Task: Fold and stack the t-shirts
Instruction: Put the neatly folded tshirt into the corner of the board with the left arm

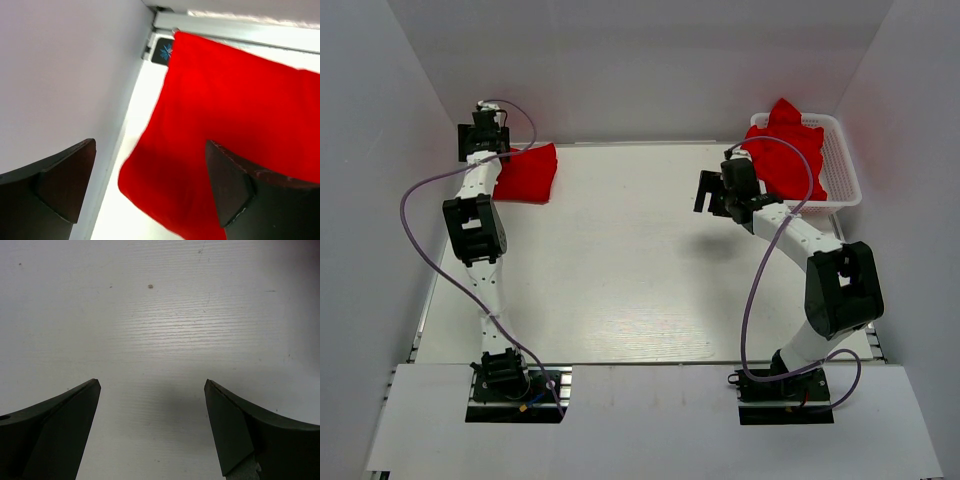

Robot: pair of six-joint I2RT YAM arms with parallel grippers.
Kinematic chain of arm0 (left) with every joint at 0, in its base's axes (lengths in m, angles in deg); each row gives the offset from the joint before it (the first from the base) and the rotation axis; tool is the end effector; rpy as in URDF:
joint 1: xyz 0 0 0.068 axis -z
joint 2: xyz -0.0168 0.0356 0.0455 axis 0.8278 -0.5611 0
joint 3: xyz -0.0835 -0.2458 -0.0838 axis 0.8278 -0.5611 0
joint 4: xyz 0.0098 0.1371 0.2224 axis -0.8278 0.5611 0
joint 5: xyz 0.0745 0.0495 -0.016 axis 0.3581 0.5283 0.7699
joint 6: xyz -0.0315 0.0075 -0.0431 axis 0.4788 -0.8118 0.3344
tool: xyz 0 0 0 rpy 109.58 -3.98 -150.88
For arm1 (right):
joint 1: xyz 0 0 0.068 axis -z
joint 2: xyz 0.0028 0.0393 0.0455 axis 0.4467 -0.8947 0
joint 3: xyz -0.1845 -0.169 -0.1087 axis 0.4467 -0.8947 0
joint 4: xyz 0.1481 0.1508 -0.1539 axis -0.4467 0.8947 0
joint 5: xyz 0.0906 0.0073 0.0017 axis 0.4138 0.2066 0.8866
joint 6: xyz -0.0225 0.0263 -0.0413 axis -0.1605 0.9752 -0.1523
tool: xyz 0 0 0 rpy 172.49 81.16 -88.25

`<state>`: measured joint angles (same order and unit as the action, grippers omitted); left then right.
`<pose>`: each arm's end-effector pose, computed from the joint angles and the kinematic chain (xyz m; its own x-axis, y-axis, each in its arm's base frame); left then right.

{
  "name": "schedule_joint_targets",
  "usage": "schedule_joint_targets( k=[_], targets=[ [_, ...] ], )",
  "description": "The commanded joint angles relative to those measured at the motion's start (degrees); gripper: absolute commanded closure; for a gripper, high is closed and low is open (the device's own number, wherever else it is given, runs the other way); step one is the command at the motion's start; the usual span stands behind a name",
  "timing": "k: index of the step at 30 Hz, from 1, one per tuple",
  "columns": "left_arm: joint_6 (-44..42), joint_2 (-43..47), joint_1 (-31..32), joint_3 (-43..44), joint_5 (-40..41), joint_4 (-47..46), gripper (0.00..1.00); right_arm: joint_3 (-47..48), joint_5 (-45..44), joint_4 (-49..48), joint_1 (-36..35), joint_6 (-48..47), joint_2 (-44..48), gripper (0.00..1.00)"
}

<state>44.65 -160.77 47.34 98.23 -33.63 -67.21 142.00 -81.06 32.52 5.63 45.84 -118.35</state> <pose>0.5596 0.0990 0.2111 -0.6669 0.1274 -0.7341 -0.3189 0.8416 0.4358 0.3490 0.1265 0.2513 -0.5955 0.1463 -0.7900 -0.0059 0.9825 0.1864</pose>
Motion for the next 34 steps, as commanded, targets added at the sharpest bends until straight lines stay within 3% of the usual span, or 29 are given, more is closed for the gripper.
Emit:
schedule_joint_targets(
  k=[1,5,8,11,13,15,17,20,25,34],
  targets=[
    [3.09,8.20,0.62,1.49,-3.49,4.15,0.00,1.97,0.79,-0.88,-0.10,0.23,1.57,0.09],
    [8.53,11.12,1.77,1.48,-15.15,10.92,0.00,1.00,1.76,-1.15,-0.10,-0.21,2.63,0.09],
    [17.22,15.77,2.29,-3.60,-24.03,12.42,0.00,0.74,1.93,1.22,-0.01,0.23,4.12,0.09],
    [23.39,22.09,5.45,-14.04,-29.15,10.93,0.00,-1.02,3.16,2.10,0.08,-0.12,7.01,0.09],
    [26.46,28.39,10.80,-19.06,-29.17,9.80,0.00,-3.91,3.08,2.10,0.16,0.32,8.16,0.09],
    [28.49,34.47,17.72,-31.70,-26.27,5.68,0.00,-6.72,3.68,1.58,0.25,0.93,11.06,0.09],
    [30.95,41.15,21.18,-46.50,-26.97,-2.38,0.00,-11.12,4.22,1.05,0.25,1.28,13.60,0.09],
    [34.64,52.67,26.28,-61.30,-26.01,-6.73,0.00,-16.48,4.22,0.08,0.25,0.94,17.92,0.09],
    [34.65,62.16,32.25,-67.58,-22.23,-1.91,0.00,-26.49,6.50,-6.68,0.25,0.76,24.34,0.09],
    [33.51,68.60,34.20,-72.78,-18.45,0.64,0.00,-31.17,9.30,-11.87,0.08,2.08,27.42,0.09]
  ],
)
